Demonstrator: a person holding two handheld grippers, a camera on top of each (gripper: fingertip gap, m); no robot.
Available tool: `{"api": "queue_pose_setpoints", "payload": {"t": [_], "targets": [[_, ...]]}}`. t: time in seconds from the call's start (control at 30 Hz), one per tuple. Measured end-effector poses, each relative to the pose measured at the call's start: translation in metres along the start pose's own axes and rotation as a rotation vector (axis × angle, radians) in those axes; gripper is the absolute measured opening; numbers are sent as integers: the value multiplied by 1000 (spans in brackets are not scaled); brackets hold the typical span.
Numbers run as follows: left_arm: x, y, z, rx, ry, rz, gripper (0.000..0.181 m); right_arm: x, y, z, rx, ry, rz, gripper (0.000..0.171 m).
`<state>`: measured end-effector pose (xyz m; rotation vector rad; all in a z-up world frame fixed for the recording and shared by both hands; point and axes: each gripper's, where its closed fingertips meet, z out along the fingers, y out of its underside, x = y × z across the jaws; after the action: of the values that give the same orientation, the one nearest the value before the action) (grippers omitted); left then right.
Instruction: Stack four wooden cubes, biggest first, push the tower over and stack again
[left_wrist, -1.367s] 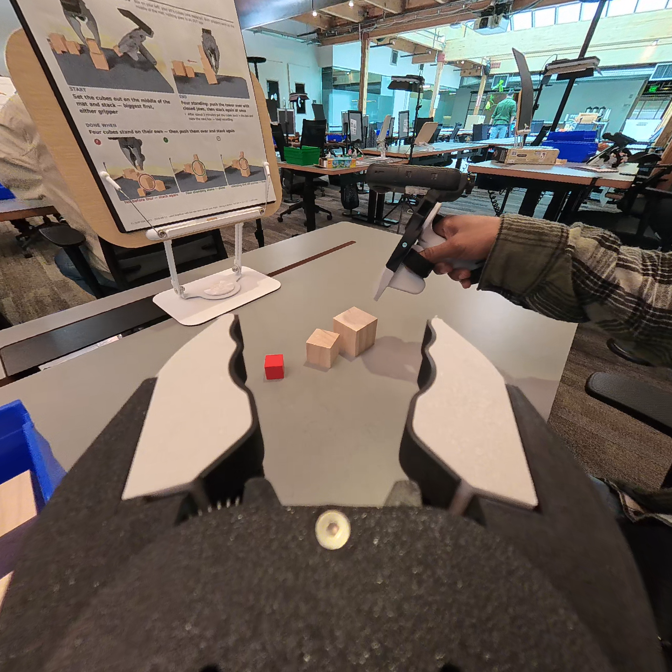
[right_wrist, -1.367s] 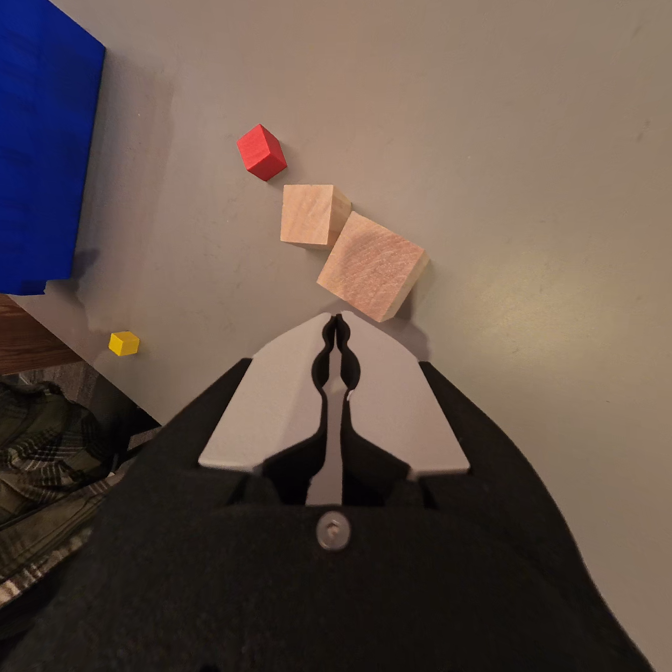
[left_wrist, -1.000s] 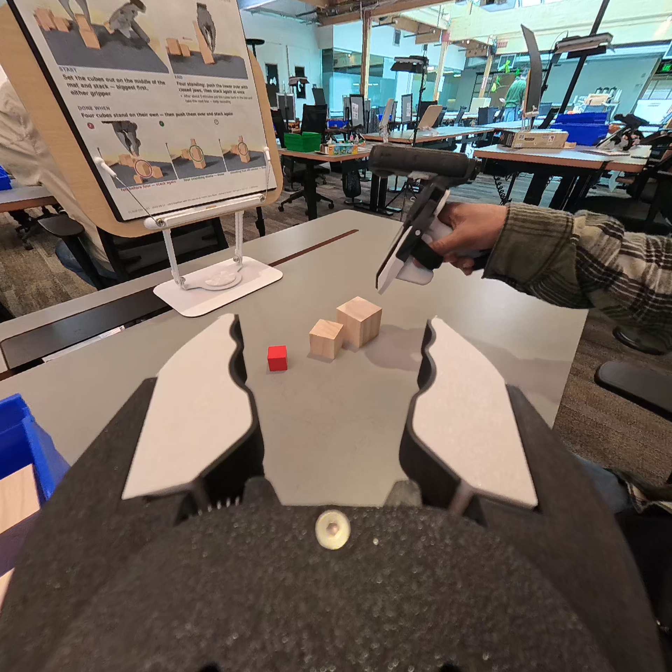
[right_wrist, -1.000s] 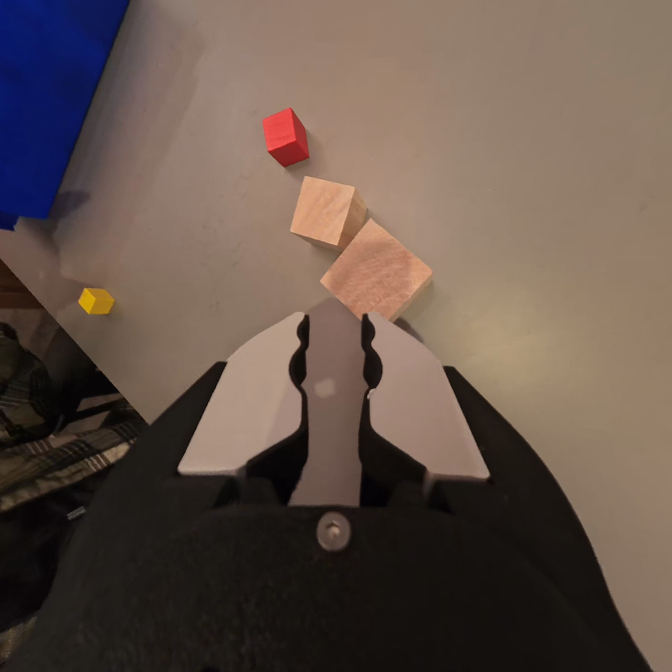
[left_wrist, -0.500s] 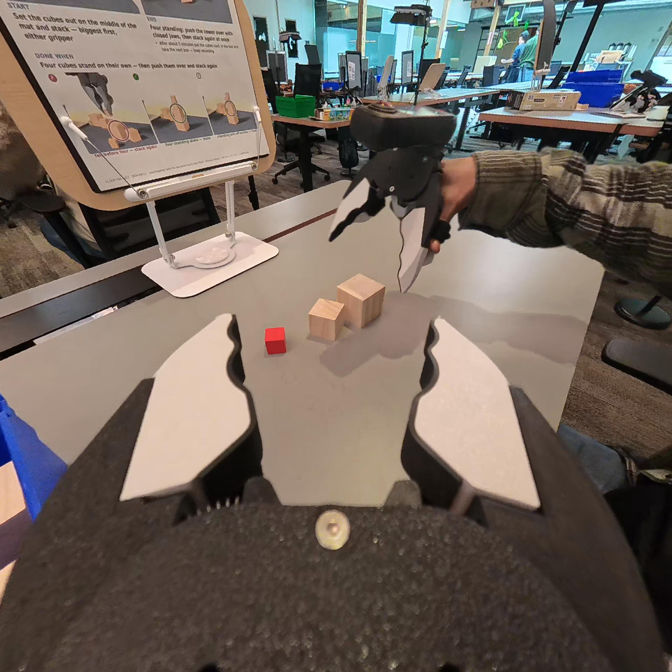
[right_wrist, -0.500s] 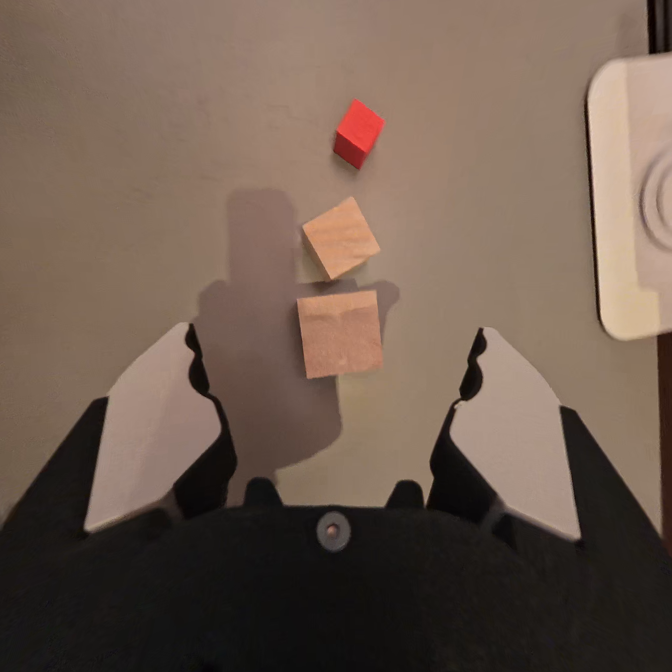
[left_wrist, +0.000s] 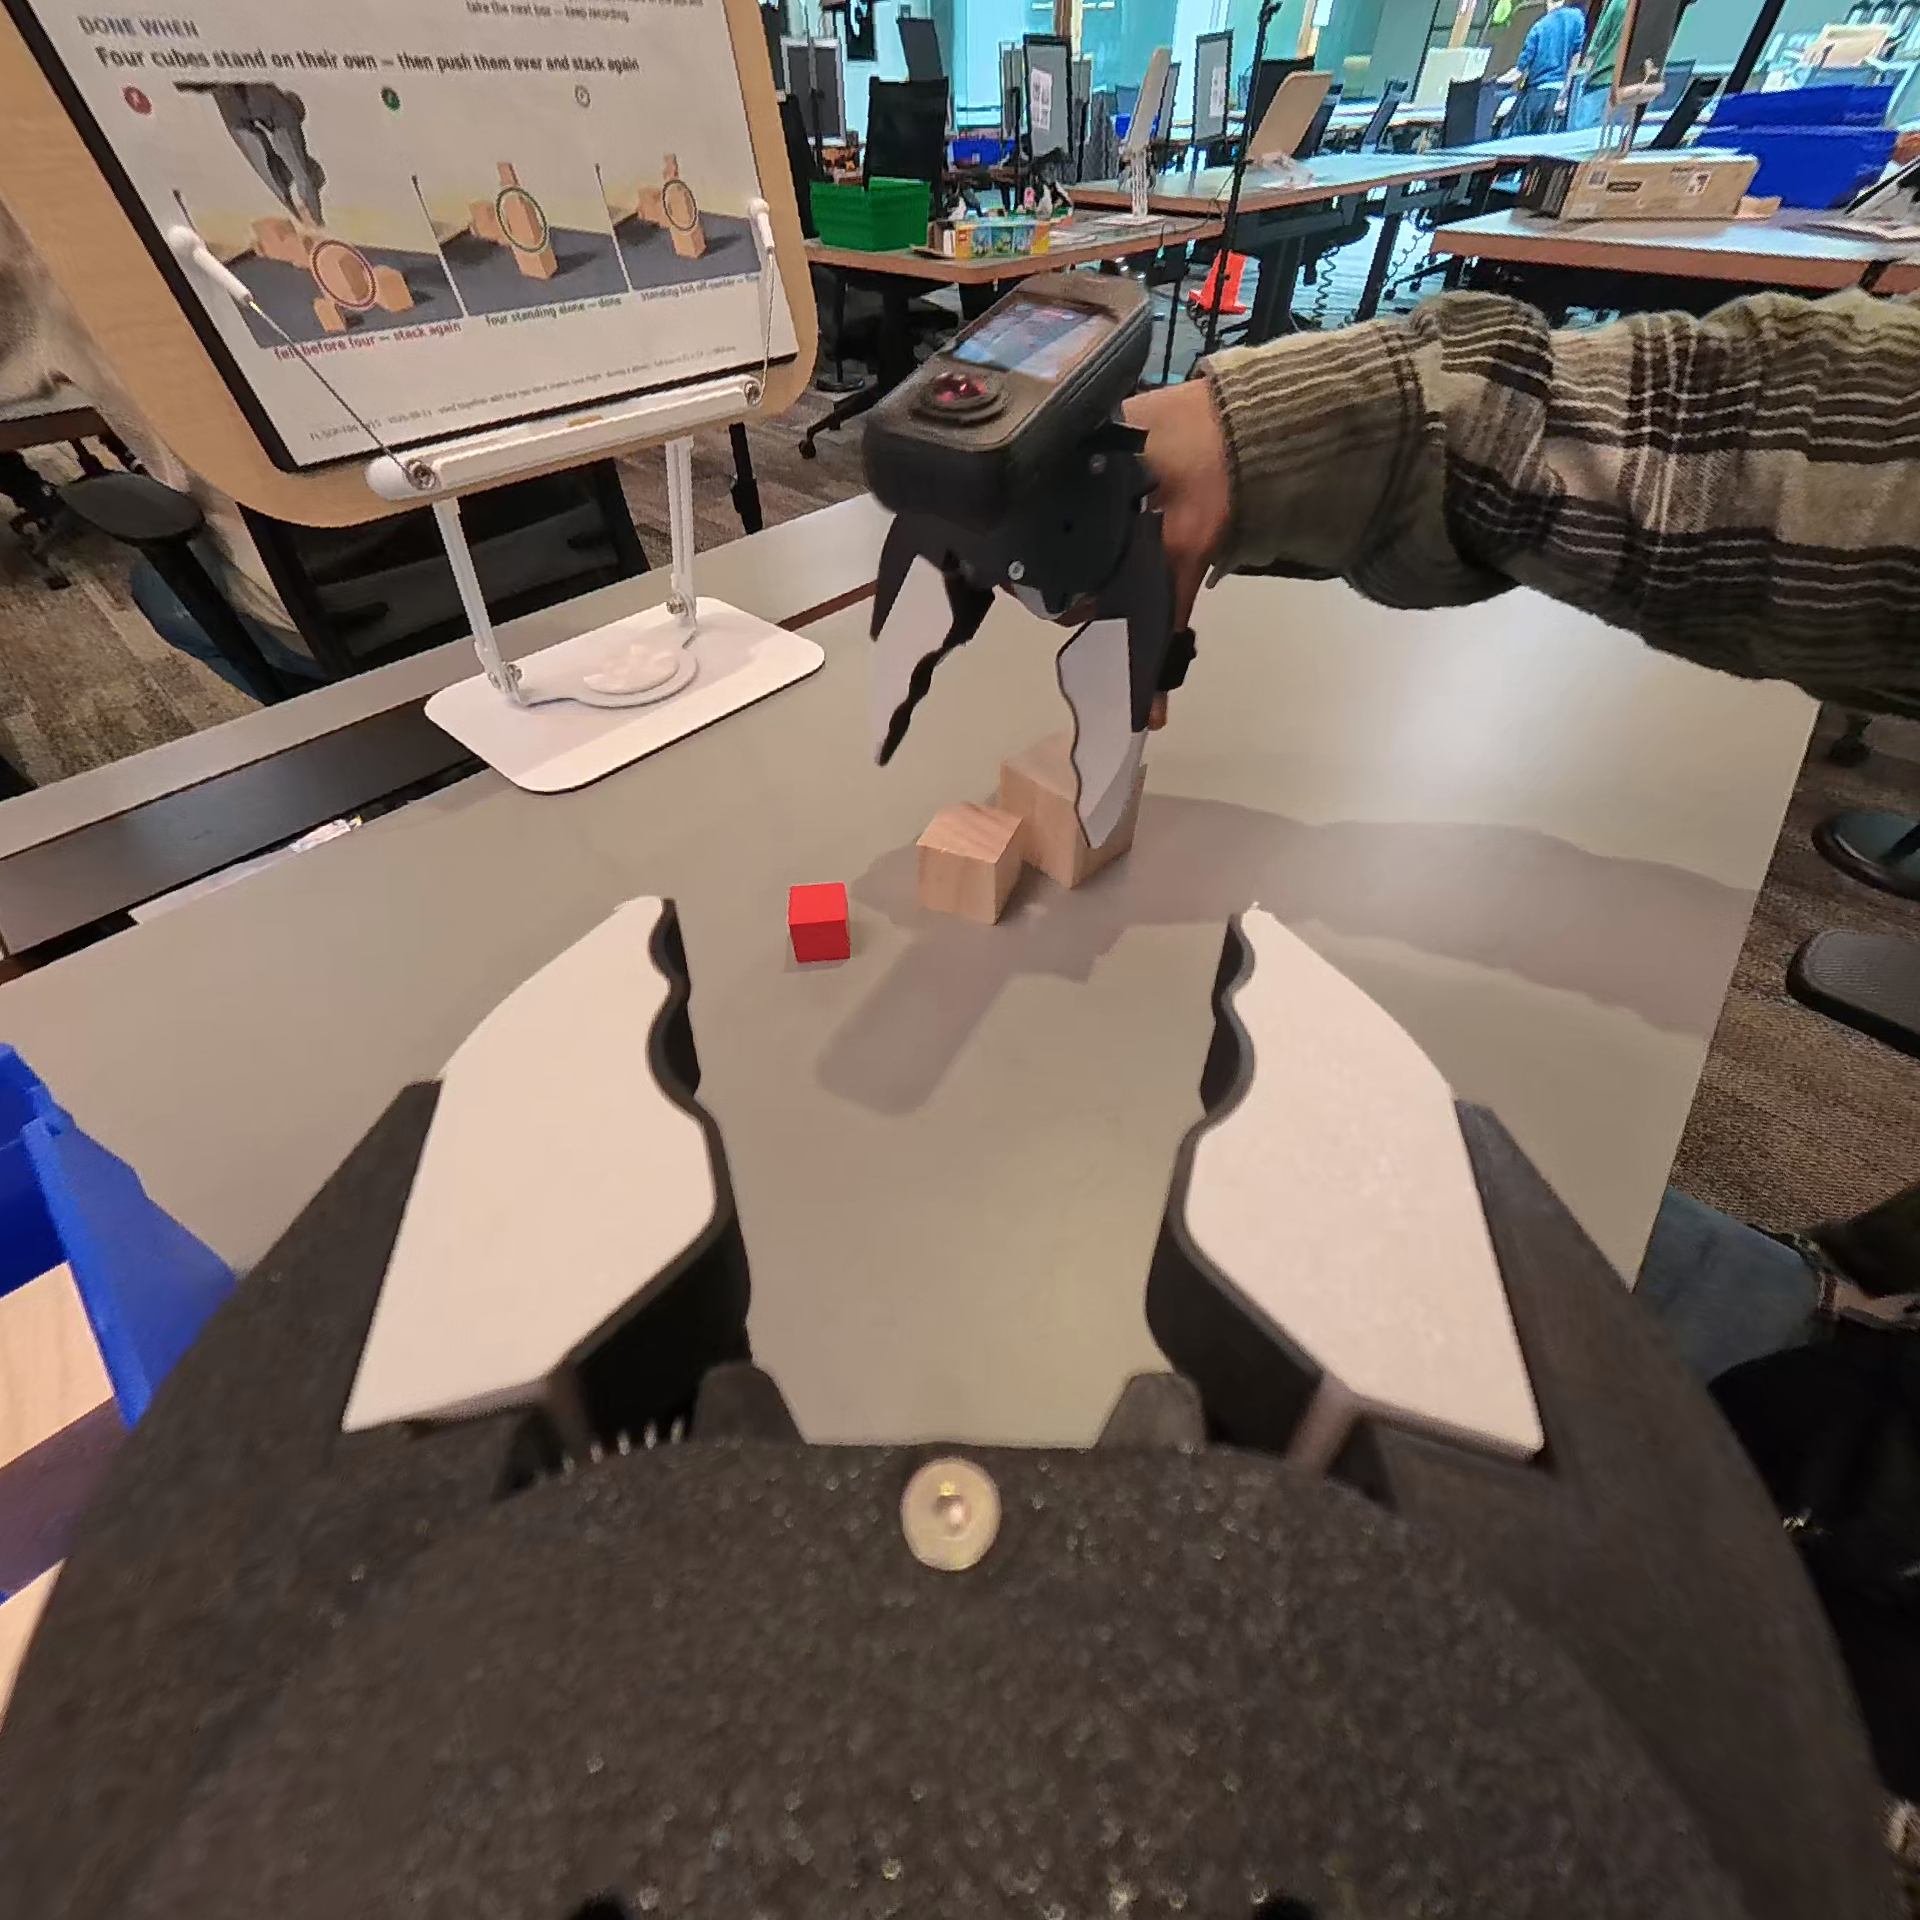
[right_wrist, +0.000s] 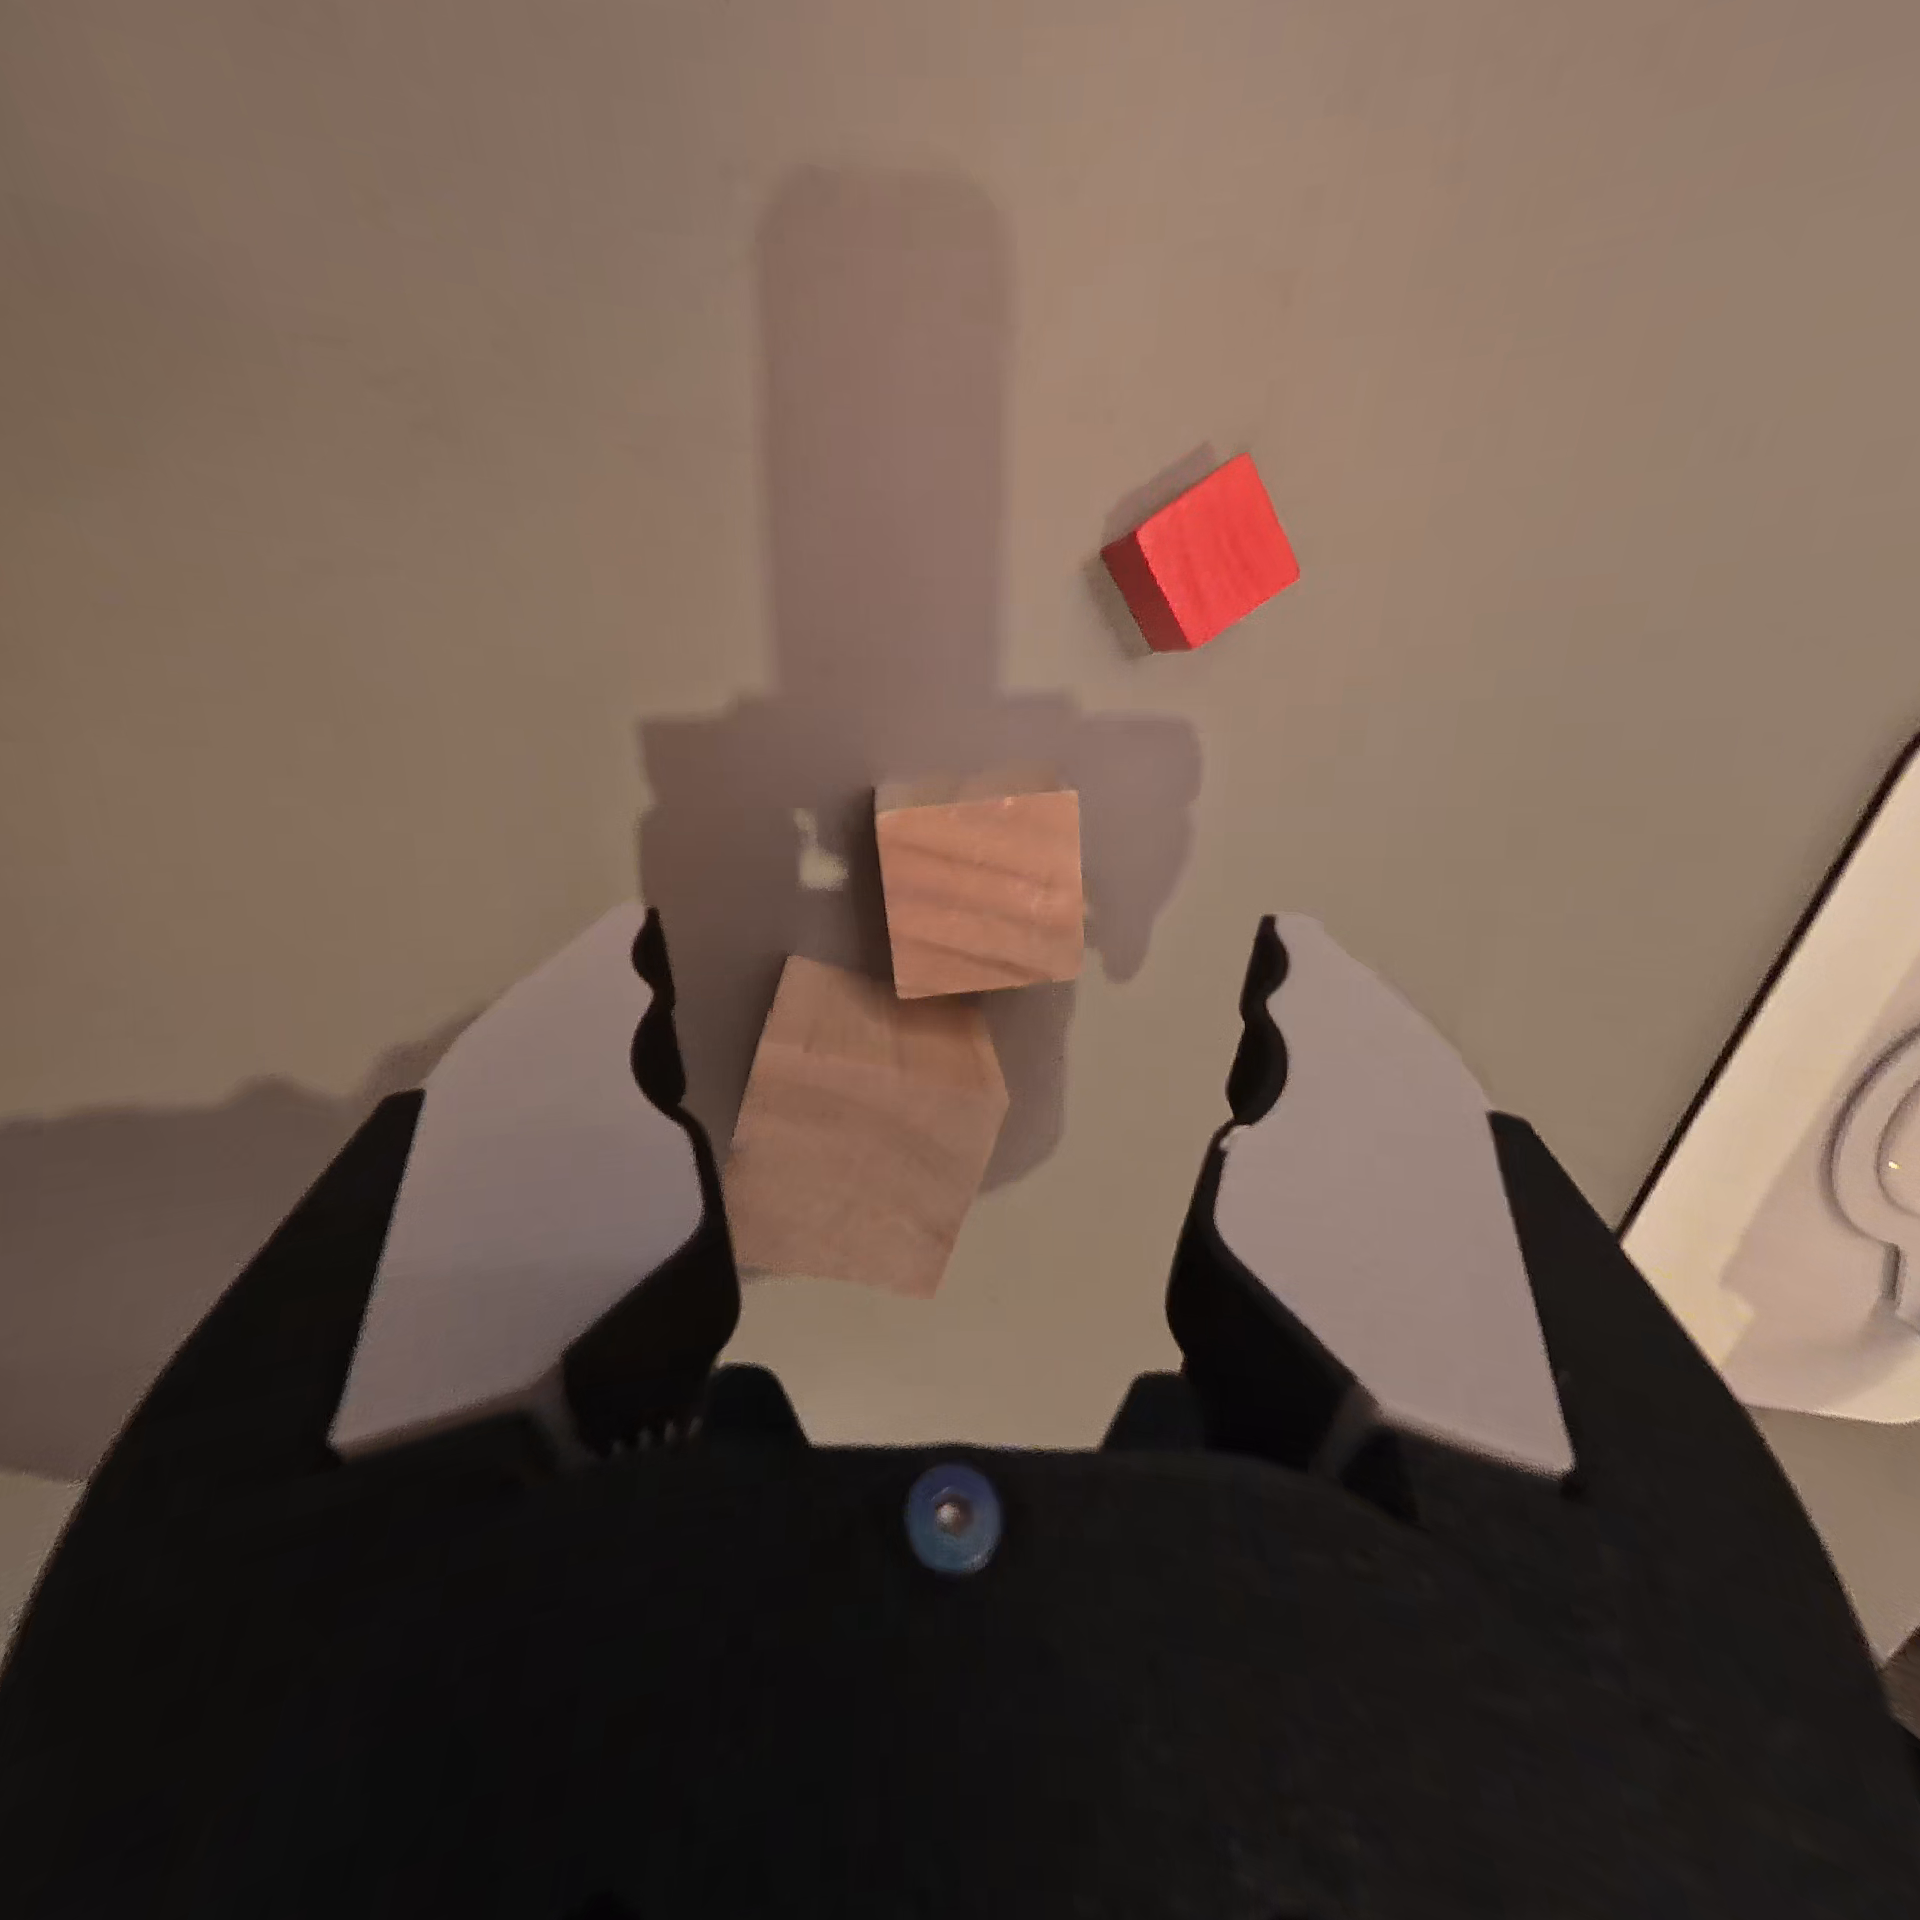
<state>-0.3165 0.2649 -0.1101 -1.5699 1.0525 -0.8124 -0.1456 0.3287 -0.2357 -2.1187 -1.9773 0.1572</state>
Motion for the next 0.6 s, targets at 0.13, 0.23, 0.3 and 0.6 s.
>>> {"api": "queue_pose_setpoints", "payload": {"t": [0.13,0.23,0.3,0.6], "targets": [[-2,1,0,-2,0,-1,96,1,-4,8,-14,-29,1,91],[-3,3,0,-4,1,-5,96,2,-2,15,-41,-34,7,91],[-3,4,0,-7,3,-9,96,2,0,19,-61,-37,11,91],[-1,6,1,-18,17,-4,95,0,6,28,-88,-55,35,86]]}}
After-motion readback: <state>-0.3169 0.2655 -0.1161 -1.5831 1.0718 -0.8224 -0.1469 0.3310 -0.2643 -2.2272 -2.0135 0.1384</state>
